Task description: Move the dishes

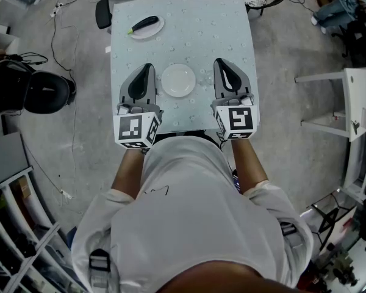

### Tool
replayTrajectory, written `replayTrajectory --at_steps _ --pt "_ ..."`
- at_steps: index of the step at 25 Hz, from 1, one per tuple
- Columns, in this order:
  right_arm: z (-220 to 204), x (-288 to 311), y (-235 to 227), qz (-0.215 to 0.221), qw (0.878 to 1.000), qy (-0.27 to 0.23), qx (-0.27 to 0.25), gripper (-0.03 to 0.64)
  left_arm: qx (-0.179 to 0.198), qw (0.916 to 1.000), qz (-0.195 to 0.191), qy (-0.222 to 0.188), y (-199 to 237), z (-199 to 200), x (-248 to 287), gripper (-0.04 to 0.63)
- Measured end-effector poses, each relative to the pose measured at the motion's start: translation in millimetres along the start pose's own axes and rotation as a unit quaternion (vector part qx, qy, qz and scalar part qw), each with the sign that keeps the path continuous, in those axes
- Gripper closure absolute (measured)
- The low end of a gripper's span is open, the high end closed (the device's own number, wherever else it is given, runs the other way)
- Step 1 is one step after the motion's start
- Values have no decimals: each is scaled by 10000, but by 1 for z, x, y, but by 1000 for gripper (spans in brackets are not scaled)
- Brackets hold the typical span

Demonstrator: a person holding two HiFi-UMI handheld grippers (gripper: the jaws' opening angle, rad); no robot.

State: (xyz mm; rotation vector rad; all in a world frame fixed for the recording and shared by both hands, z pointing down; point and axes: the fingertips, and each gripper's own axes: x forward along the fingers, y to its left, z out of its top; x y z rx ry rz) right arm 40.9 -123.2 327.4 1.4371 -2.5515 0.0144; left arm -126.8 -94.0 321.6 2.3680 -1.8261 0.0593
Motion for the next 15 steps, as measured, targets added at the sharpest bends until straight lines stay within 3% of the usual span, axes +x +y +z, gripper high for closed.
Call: replayTrajectory --at_steps 15 --pt "-3 5 -7 -22 10000 55 -31 620 -17 10000 -50 47 2 -3 9 577"
